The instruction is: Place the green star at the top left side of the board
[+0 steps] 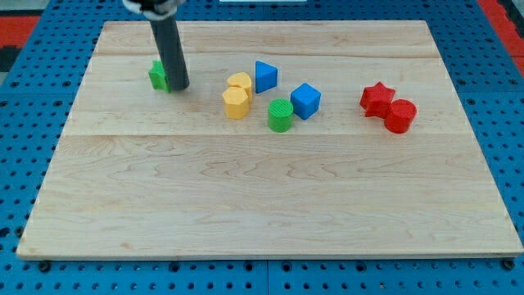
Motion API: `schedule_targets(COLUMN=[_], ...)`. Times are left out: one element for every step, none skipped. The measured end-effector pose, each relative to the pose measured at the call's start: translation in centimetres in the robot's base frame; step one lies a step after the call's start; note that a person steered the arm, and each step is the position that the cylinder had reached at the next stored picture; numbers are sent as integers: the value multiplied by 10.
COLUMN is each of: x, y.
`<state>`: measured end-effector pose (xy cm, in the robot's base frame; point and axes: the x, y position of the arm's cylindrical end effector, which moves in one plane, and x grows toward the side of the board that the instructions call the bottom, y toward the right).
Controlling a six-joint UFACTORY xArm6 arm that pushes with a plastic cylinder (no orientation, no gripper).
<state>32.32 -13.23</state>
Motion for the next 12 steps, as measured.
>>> schedule_targets(x=[-10,14,16,-1,-18,-30,26,18,-31,-34,-23,-57], y=[-23,-7,-40,-114,-123,-112,-113,-70,-69,-69,-31,-57])
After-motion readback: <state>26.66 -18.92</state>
